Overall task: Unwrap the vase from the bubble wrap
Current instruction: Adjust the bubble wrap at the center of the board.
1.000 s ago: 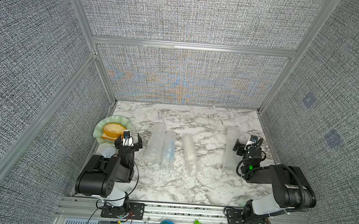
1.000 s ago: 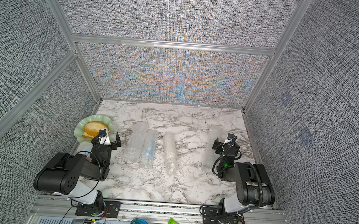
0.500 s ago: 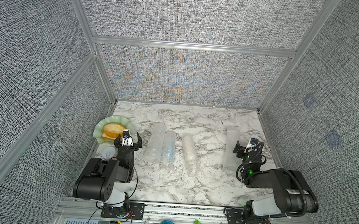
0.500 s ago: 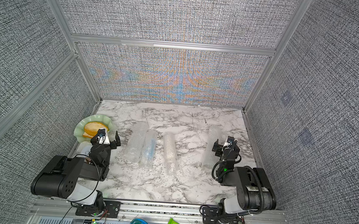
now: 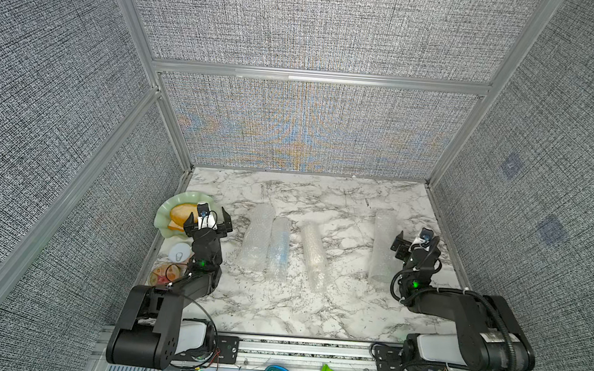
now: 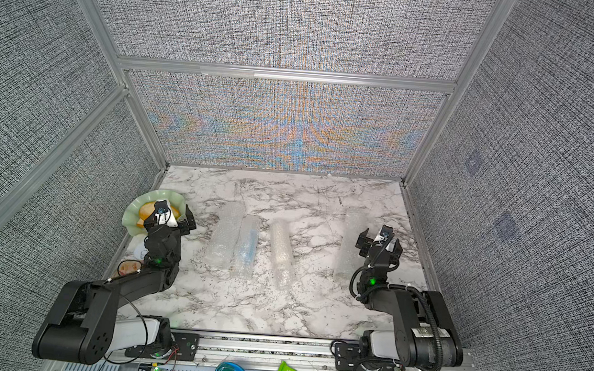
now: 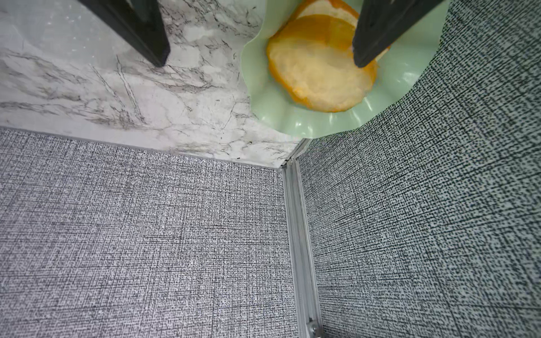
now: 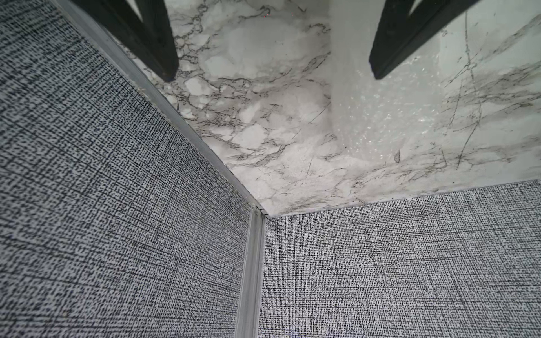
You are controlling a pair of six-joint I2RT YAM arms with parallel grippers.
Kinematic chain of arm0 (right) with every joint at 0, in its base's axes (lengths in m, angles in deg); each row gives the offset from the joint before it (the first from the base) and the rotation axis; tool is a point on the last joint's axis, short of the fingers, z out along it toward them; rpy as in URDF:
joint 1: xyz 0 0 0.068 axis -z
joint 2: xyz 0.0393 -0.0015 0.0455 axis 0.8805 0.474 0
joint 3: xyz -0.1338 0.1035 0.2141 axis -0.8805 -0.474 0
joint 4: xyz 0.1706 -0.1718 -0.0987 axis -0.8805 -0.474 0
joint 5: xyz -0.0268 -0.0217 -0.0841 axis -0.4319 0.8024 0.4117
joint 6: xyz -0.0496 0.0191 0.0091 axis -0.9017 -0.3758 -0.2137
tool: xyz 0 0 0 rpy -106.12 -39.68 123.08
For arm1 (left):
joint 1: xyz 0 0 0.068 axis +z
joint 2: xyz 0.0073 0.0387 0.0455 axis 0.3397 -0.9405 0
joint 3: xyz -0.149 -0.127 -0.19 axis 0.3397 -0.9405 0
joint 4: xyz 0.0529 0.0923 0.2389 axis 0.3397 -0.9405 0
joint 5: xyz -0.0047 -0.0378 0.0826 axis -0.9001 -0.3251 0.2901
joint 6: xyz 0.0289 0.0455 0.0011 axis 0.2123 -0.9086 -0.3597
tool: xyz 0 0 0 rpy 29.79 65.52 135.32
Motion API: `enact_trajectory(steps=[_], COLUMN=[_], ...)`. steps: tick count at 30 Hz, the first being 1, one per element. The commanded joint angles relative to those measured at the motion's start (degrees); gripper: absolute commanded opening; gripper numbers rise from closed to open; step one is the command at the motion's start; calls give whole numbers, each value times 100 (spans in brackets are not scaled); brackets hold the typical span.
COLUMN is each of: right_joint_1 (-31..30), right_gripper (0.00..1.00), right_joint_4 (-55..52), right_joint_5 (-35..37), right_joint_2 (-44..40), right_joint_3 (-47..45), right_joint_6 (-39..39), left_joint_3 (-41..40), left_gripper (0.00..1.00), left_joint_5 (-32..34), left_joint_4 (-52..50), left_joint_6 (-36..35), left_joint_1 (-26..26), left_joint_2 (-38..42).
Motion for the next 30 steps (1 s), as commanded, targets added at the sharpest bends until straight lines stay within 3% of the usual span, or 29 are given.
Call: enact_trajectory(steps=[1,15,20,30], right_joint_1=[-22,-114,-143,-174], right_gripper=[99,99,99,99], right_joint_4=[-680,-2304,-3003,-4293], right_joint_5=[414,793,915,-122], right_joint_2=[-248,-949,-1202,-1864], right_joint_3=[180,829,1123,1708], right_joint_6=[190,731,1178,1896], left_joint_3=[241,2147,2645,2942], left_gripper=[99,99,99,100], left_joint_5=[122,162,-401,-1665], left_joint_4=[-895,-4061,-4879,-5765], left_joint_6=[391,1235,1304,1242], left_joint_1=[-23,-73,-72,-73], left_joint_2=[124,120,184,494])
